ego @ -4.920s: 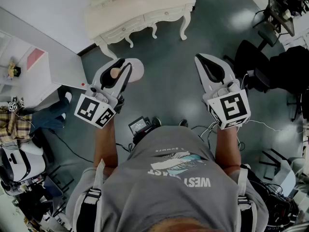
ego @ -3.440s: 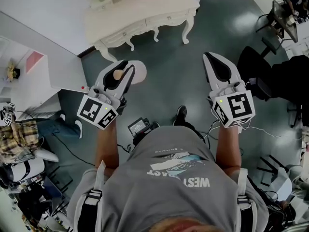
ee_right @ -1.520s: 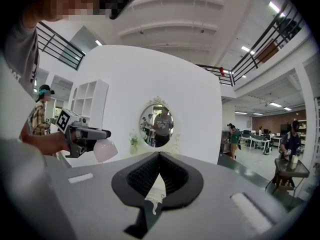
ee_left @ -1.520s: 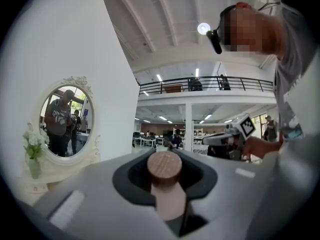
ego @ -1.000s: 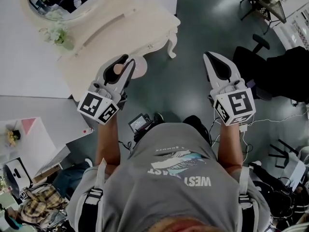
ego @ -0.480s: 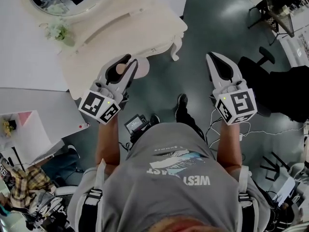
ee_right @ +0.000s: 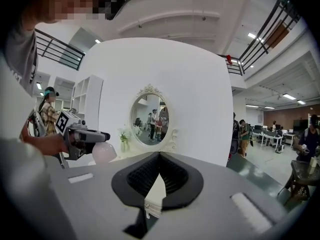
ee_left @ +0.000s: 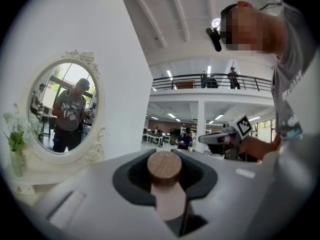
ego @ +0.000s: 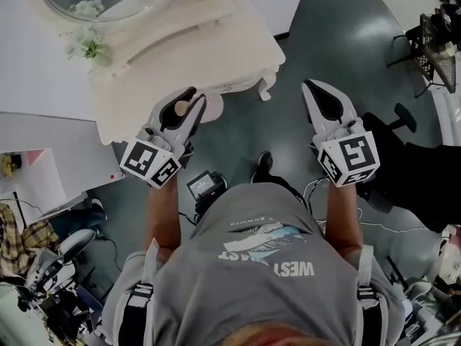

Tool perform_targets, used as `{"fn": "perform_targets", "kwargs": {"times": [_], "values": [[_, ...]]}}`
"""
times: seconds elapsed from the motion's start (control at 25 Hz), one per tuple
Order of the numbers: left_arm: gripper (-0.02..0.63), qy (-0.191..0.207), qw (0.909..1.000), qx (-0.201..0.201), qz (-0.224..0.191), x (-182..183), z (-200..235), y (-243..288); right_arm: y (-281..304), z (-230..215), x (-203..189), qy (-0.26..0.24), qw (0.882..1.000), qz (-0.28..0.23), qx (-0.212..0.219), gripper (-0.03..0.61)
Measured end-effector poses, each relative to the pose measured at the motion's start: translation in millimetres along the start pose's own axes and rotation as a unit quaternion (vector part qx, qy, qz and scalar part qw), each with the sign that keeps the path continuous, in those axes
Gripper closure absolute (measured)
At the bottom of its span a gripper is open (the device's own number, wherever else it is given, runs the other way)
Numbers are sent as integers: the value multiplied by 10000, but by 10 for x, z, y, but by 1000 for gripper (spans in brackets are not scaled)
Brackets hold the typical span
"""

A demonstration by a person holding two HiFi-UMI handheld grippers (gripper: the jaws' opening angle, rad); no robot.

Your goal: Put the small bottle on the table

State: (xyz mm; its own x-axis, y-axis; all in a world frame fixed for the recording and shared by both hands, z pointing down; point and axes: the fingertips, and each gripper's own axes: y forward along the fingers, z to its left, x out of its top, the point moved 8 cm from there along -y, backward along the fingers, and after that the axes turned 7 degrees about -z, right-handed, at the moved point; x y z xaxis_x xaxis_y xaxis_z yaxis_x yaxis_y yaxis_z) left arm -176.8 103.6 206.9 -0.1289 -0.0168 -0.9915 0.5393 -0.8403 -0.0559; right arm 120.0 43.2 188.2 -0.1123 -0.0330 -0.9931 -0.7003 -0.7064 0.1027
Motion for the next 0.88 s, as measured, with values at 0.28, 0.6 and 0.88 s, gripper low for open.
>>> {"fn": "perform_targets", "kwargs": {"times": [0.28,0.6,0.88], "values": [[522,58,9992,399,23,-68,-75,456,230,-519,-103,53,9988,1,478,575],[522,45,9980,610,135,-171,-10,699,432,-738,-222,100,9970,3,772,575],[522,-100,9987,431,252,-324,322,930,662,-748,-332,164,9975,172,661,575]]}}
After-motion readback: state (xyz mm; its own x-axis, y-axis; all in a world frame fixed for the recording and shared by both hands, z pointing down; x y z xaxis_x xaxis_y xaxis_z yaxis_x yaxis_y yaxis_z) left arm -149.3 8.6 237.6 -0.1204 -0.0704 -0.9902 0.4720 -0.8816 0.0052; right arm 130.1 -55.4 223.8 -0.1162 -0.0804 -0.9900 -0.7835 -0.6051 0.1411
